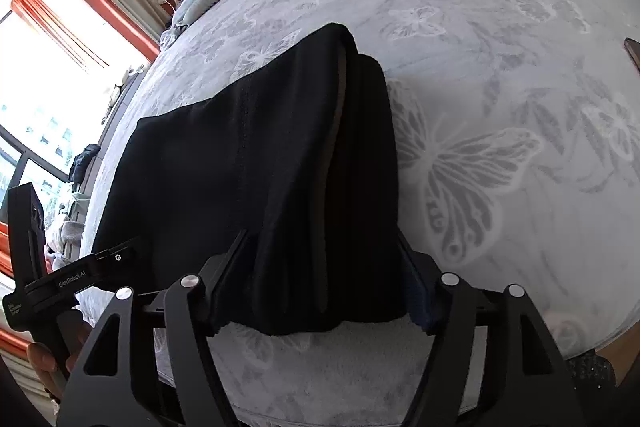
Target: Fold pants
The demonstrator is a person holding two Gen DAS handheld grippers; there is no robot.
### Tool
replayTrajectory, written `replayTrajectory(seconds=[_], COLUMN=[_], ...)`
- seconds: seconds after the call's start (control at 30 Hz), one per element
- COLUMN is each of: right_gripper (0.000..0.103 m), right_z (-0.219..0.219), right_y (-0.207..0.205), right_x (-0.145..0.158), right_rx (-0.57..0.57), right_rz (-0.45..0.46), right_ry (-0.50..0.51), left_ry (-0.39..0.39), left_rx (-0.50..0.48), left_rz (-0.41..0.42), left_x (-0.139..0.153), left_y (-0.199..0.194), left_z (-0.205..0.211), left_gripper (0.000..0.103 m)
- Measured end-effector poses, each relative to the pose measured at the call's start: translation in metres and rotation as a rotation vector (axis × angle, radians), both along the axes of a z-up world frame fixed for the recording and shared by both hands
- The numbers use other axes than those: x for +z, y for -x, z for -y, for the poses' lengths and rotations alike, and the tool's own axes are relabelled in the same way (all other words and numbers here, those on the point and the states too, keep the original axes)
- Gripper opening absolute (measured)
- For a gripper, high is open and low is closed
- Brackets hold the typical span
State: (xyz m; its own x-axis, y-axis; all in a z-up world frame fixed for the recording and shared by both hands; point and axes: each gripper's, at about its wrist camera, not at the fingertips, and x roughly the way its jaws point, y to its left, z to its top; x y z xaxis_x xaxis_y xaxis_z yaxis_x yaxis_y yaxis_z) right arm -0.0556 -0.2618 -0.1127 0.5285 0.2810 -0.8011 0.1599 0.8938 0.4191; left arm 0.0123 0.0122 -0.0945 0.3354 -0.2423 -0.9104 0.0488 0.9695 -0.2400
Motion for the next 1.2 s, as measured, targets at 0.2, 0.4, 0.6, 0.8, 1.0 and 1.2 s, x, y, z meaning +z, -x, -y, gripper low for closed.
replayTrajectory(seconds=[0.2, 0.4, 0.6, 0.8, 1.0, 1.2], right_gripper=[0.077, 0.062, 0.038, 0.037, 0.037, 0.037], right_z=[0.005, 0.003, -0.01, -0.024, -0.034, -0.04], right_y=[-0.001, -0.003, 0.009, 0.039, 0.073, 0.1], right_x=[-0.01, -0.009, 0.029, 0.071, 0.088, 0.095], right_rx=[-0.014, -0.005, 0.031, 0.082, 0.101, 0.108], right_rz=[0.003, 0.031, 0.112, 0.187, 0.205, 0.212], right_ry=[-0.045, -0.061, -0.025, 0.002, 0.016, 0.007], left_ry=[0.003, 0.045, -0.021, 0.034, 0.011, -0.012], left_rx=[0.018, 0.007, -0.028, -0.011, -0.008, -0.013], left_rz=[-0.012, -0.033, 0.085, 0.14, 0.167, 0.182], left_x=[-0.006, -0.009, 0.034, 0.08, 0.097, 0.101], left_y=[-0.005, -0.013, 0.002, 0.034, 0.075, 0.108], left_z=[0.011, 0.015, 0.025, 0.005, -0.007, -0.003], left_gripper=[0.087, 0.072, 0.029, 0.027, 0.027, 0.027])
